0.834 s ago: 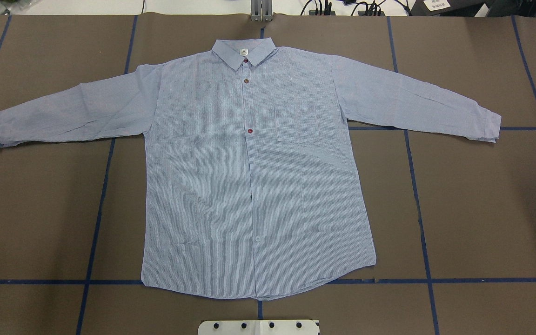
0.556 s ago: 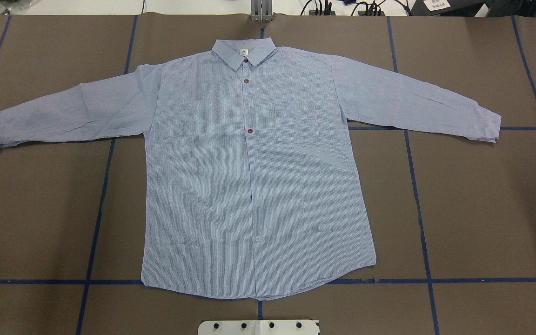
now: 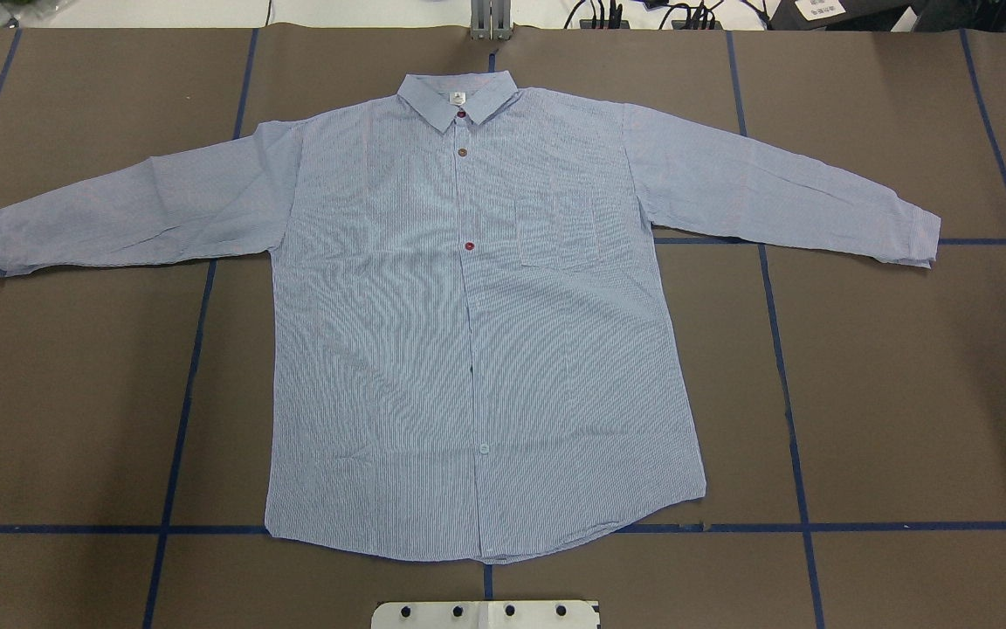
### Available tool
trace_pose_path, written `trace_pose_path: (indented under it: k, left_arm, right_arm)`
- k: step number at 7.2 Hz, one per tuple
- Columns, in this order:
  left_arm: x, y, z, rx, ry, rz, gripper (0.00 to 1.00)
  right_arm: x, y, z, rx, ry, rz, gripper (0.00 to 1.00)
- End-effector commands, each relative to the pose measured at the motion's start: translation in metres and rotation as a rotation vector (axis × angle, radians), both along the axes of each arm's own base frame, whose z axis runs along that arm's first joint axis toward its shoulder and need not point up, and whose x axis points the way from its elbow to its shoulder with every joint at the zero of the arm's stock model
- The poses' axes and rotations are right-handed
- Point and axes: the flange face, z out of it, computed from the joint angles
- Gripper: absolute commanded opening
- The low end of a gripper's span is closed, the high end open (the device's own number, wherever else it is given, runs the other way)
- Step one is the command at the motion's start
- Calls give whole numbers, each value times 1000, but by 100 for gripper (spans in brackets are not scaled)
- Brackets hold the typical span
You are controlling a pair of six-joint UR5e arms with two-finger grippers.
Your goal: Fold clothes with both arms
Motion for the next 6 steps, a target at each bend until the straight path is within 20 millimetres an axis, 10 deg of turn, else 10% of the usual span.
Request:
trace_pose_path:
  k: [1,3,6]
  left_arm:
    - [-5,-12,-54,226,-3,-13,100]
    - [-6,-48,-112,481,-7,-14,100]
    - [-5,-59,-113,499,0,-6,100]
  right_arm:
    - [0,-9,-16,116,1,6,100]
    - [0,-13,-26,176,-7,47,100]
    - [-4,-24,-48,176,-47,154,100]
